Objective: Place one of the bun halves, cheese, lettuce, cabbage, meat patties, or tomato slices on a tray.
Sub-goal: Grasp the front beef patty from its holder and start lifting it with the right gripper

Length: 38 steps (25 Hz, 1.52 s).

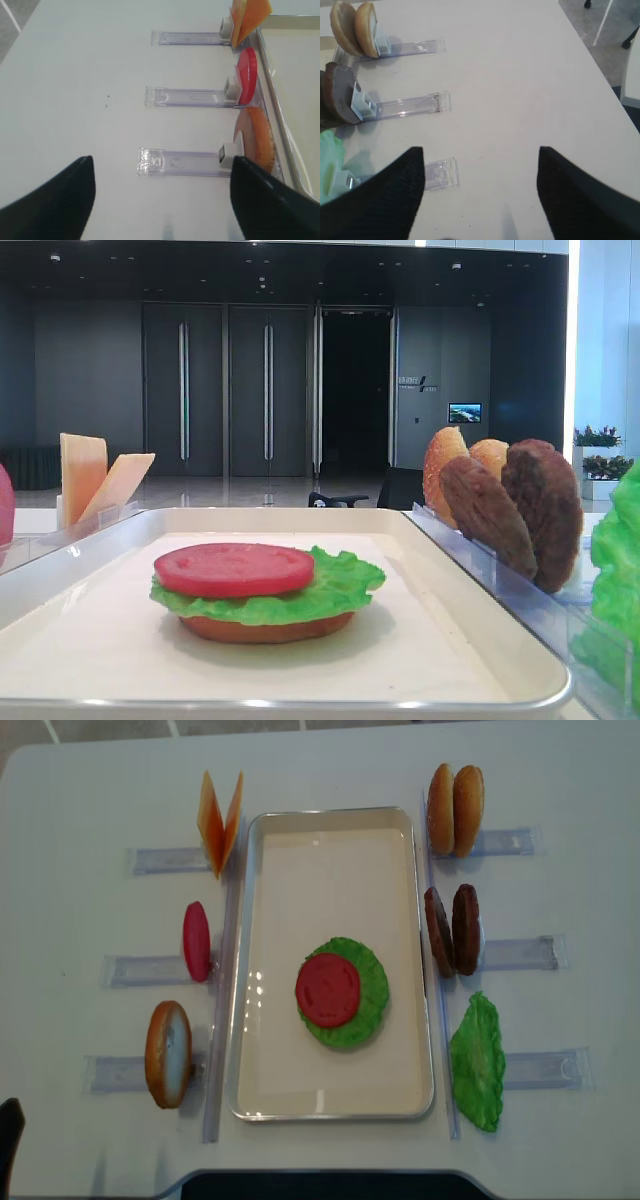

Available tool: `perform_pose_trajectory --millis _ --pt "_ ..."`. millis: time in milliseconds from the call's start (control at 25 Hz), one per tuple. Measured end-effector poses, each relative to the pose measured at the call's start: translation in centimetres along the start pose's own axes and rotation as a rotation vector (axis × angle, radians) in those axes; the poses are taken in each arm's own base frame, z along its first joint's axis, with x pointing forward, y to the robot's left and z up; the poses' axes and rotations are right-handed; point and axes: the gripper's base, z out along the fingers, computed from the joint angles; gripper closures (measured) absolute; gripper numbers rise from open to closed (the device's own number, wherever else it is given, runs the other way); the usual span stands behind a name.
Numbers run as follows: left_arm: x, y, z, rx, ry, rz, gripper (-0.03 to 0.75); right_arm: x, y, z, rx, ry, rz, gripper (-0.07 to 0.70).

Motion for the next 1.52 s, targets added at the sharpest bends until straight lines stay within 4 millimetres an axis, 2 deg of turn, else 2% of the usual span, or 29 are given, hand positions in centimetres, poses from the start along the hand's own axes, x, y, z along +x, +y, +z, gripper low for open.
perform_pose_trajectory --millis 1240,1360,1520 --pt "0.0 0.0 0.0 0.0 0.0 0.0 0.071 0.0 0.4 0.0 -0.052 0.001 0.015 0.15" --pt "0.0 0.0 0.0 0.0 0.0 0.0 0.071 -0.6 0.4 1.0 -0.054 0.077 0.011 0.151" --pt "0.0 0.0 0.0 0.0 0.0 0.0 0.072 -2.0 0.5 3.4 -0.081 0.266 -0.026 0.151"
